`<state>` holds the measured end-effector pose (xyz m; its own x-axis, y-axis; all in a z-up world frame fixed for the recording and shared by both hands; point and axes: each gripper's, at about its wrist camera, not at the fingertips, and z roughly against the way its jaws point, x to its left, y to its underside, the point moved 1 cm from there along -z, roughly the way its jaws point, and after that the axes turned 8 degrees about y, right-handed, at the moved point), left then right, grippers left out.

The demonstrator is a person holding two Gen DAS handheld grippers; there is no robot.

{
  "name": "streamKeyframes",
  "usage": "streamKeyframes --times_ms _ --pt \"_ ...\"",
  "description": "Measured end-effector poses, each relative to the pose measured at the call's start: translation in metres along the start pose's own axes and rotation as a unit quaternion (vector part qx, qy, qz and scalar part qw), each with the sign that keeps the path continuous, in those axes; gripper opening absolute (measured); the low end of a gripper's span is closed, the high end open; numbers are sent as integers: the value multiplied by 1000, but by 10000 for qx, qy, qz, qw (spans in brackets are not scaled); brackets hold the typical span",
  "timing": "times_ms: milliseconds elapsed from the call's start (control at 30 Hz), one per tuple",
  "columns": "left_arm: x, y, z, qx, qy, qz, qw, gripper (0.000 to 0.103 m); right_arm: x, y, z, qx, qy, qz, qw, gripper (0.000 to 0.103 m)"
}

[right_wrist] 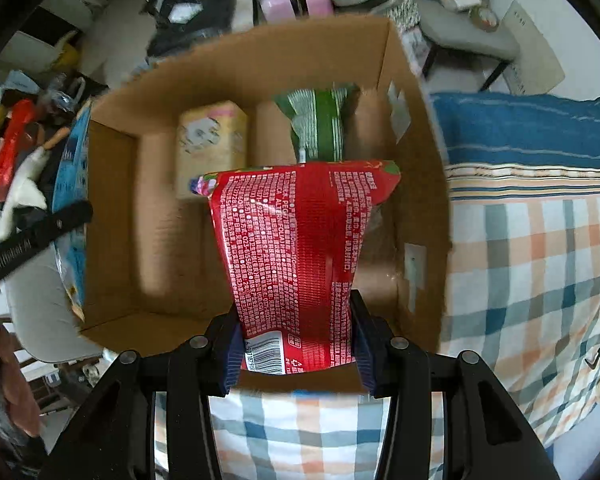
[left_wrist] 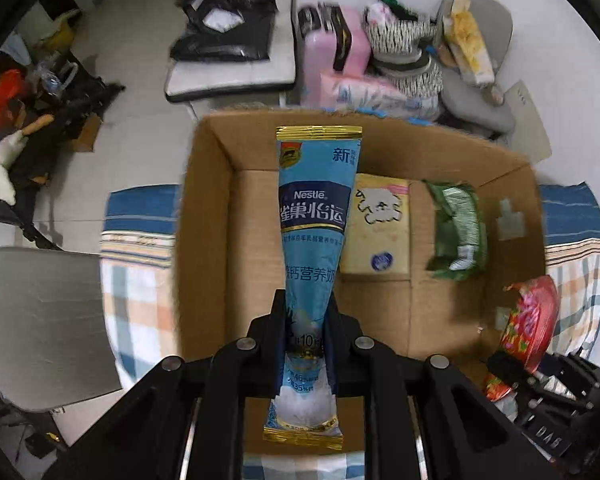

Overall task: Organize soft objects
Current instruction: 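Carry the red bag and blue tube over the box, then open both tools to release the red bag and blue tube into the box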

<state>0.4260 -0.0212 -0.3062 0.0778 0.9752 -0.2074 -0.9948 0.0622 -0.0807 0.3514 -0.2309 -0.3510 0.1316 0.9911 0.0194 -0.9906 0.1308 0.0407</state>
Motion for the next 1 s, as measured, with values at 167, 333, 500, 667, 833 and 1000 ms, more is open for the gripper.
streamKeyframes --times_ms 167,333,500,667,833,1000 --pt "8 -23 -49 551 18 24 9985 13 0 -12 -43 371 217 -75 9990 49" --pt "9 -33 -78 853 -113 -104 9962 14 3 -18 -70 592 364 10 9976 49" --pt "11 -34 -88 988 -322 -83 9946 19 12 -24 -75 684 495 187 9963 52" --pt "6 -34 -79 890 -300 -102 9955 29 23 -30 -62 598 451 258 9969 66" --pt "2 -30 -54 654 -144 -6 9978 39 44 -31 -32 386 470 329 9976 84" --pt "4 -14 -26 362 -13 32 9993 76 50 -20 0 131 460 351 9982 101"
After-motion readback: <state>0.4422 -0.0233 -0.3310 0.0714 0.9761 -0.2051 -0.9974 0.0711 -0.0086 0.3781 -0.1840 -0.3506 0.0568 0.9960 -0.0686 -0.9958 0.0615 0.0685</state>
